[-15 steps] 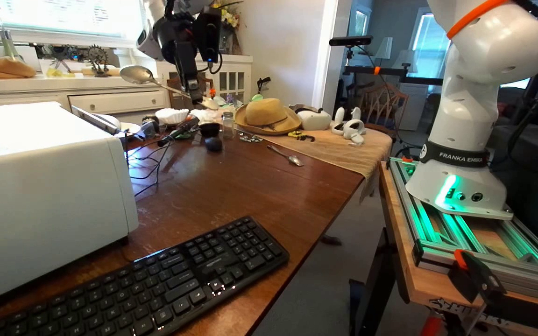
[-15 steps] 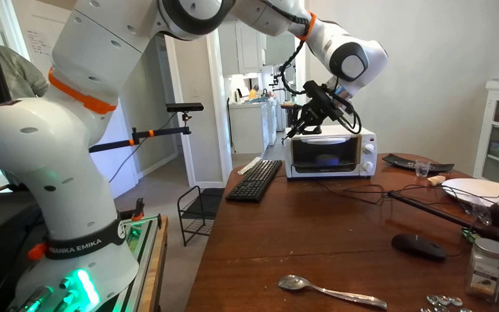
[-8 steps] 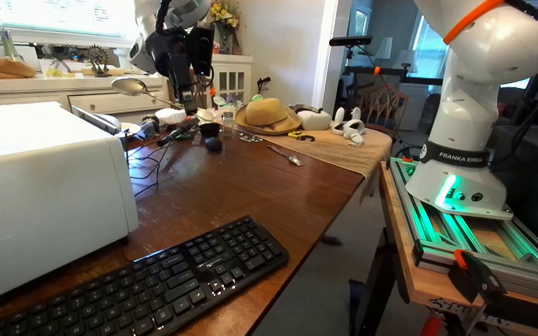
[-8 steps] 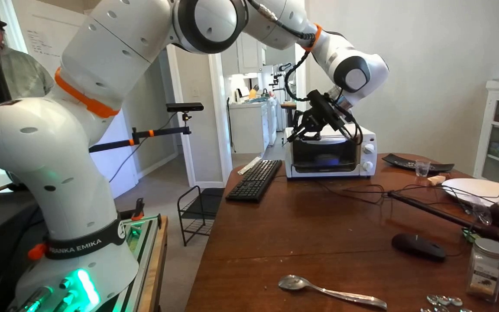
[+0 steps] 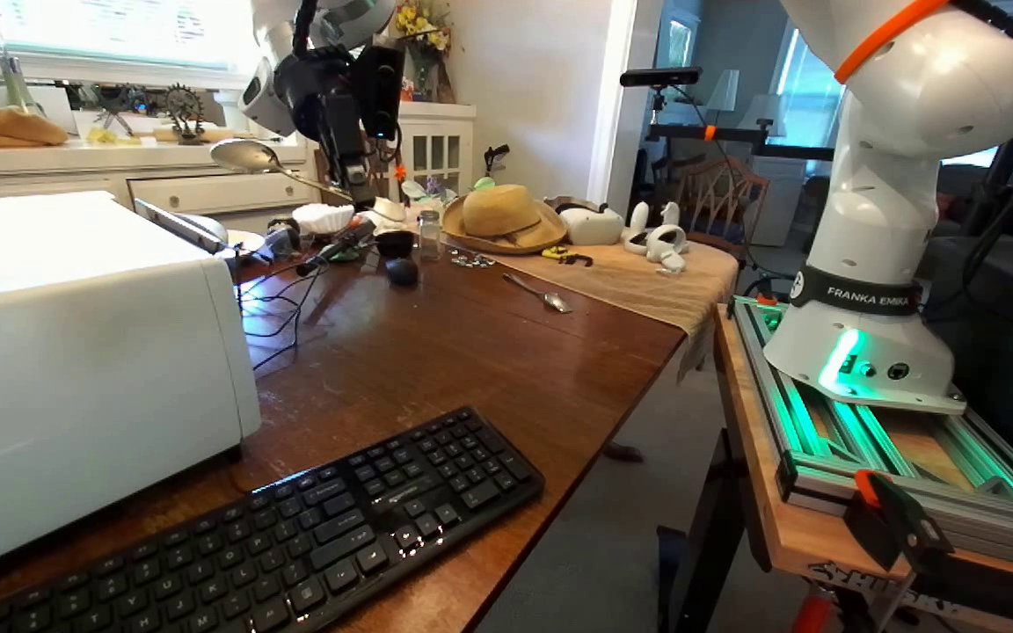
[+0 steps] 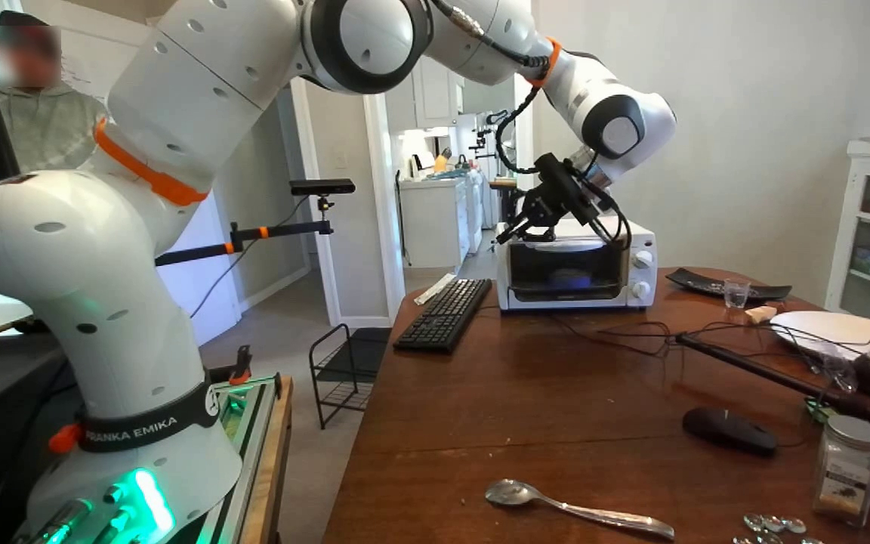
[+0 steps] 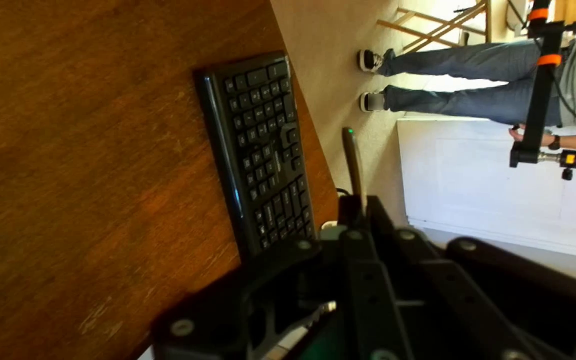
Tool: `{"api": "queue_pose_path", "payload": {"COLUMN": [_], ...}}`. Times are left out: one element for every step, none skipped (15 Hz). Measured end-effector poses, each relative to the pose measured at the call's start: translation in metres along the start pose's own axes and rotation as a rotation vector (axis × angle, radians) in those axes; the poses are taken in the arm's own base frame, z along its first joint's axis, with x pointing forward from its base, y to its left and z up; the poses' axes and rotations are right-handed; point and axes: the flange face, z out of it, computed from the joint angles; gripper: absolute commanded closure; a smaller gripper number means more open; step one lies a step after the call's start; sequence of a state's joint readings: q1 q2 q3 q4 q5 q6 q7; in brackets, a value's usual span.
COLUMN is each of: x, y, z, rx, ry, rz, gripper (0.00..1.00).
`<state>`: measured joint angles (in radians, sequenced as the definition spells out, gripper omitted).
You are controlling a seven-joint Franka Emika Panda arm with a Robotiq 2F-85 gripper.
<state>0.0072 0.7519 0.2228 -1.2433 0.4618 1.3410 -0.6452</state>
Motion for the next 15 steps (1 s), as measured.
{"api": "queue_pose_path", "payload": {"x": [-0.001,-0.003,-0.004,-0.004,-0.004,-0.002,-0.001,0.002,0.005,0.01,0.015,0.02,0.024,0.028,0.032], "y": [-0.006,-0.011,-0.017,-0.022,-0.025,-0.025,-0.023,-0.02,-0.017,-0.014,-0.011,-0.009,-0.009,-0.01,-0.012], "z": [0.0,-0.001,-0.002,-0.001,0.0,0.001,0.005,0.009,0.016,0.024,0.033,0.042,0.051,0.059,0.067], "rx": [0.019,0.038,0.056,0.076,0.094,0.111,0.129,0.149,0.174,0.199,0.223,0.249,0.276,0.303,0.33], "ry": [-0.022,-0.043,-0.063,-0.084,-0.102,-0.113,-0.123,-0.133,-0.145,-0.155,-0.165,-0.176,-0.19,-0.206,-0.218], "rz": [-0.012,-0.022,-0.035,-0.049,-0.061,-0.074,-0.088,-0.099,-0.109,-0.121,-0.13,-0.14,-0.15,-0.161,-0.169], "gripper": [0.99,0.99,0.99,0.99,0.99,0.99,0.99,0.99,0.99,0.99,0.99,0.99,0.99,0.99,0.99]}}
